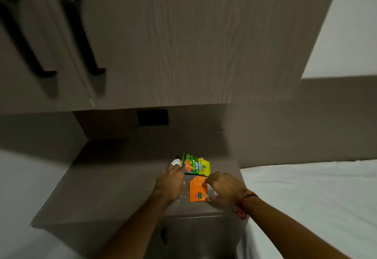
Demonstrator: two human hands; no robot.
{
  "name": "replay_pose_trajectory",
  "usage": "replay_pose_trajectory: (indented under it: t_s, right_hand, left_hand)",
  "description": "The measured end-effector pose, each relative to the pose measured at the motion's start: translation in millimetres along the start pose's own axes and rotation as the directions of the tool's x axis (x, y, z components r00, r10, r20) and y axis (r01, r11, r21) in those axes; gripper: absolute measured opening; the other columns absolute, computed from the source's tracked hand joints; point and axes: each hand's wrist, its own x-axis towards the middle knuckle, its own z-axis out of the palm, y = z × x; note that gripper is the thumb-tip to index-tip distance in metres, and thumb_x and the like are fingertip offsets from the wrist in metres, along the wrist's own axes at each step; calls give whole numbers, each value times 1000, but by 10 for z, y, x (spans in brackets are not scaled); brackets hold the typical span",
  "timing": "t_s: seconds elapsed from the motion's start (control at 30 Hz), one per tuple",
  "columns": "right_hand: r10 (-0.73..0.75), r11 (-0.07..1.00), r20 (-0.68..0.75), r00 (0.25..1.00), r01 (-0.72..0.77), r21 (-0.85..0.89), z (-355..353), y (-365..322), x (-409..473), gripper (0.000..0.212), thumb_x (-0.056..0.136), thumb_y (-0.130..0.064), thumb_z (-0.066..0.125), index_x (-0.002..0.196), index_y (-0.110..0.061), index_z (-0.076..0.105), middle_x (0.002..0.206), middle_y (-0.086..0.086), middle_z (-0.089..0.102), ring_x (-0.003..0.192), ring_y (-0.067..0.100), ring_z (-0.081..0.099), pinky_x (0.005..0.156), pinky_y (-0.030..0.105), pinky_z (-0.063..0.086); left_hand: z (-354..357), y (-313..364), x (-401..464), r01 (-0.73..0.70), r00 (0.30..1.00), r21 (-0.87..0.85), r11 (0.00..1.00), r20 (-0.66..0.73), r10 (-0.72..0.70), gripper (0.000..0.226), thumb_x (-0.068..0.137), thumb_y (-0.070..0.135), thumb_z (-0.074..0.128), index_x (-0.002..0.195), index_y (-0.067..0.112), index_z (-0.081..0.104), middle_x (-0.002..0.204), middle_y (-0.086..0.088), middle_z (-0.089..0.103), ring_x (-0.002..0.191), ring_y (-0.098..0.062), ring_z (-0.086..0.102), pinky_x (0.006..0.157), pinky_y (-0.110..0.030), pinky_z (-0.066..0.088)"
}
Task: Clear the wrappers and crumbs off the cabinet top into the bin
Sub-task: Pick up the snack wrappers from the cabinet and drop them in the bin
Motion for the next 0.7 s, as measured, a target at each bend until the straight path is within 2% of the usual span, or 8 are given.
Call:
replay_pose_trajectory:
  t_s: [0.07,0.2,0.37,0.43,0.5,0.57,0.63,0.7]
  right_hand:
    - [-53,999,9,999,53,-10,263,98,137,47,88,-50,56,119,-15,62,124,9,65,113,31,60,94,43,49]
    - [-59,998,-12,998,59,-3,620,180,275,45,95,-42,50,128,-13,61,134,11,60,119,33,58,97,46,49]
    - [-80,995,-106,991,73,-62,870,218,383,30,98,-22,46,115,-8,68,121,12,68,103,34,68,75,44,58]
    - [-81,996,-135,988,74,-57,879,248,400,23,94,-18,56,107,-8,71,109,12,73,92,32,72,65,40,59]
    - [-28,999,-161,987,25,-20,863,246,388,16,88,-16,62,97,-10,74,98,10,75,83,31,74,59,37,58]
    - [59,997,-149,987,-52,52,823,217,362,22,96,-17,52,106,-10,70,107,10,73,94,32,71,71,40,58]
    - [173,979,-138,975,-155,129,746,198,306,25,100,-21,46,112,-12,66,112,9,71,99,32,70,77,38,55]
    - [282,940,-158,946,-240,241,622,137,197,23,100,-25,47,110,-14,65,107,9,72,96,32,70,74,37,54]
  left_hand:
    - [173,67,332,-34,999,64,997,3,34,42,97,27,53,138,20,49,146,-2,50,138,-24,43,112,-43,38]
    - [461,197,821,-130,991,226,965,43,123,37,100,22,40,136,21,51,143,-2,51,136,-25,44,109,-42,35]
    - [668,312,1041,-146,989,317,937,24,147,27,99,20,43,111,18,67,122,-3,66,122,-27,55,104,-43,38]
    - [650,304,1069,-143,988,293,945,-18,155,24,96,19,48,103,17,71,113,-4,71,116,-27,60,102,-43,41]
    - [583,306,1027,-108,984,279,954,-108,143,15,88,19,59,89,18,74,97,-2,75,101,-25,67,91,-38,50]
    - [543,303,933,-72,972,220,973,-203,117,5,79,17,68,80,18,72,87,-1,74,90,-24,69,81,-35,52]
    - [500,314,811,-53,954,161,985,-283,97,3,77,15,72,77,18,71,85,-2,72,88,-26,68,77,-36,51]
    - [434,327,651,-53,931,127,991,-353,95,4,80,16,71,77,18,69,86,-3,70,89,-29,67,74,-39,51]
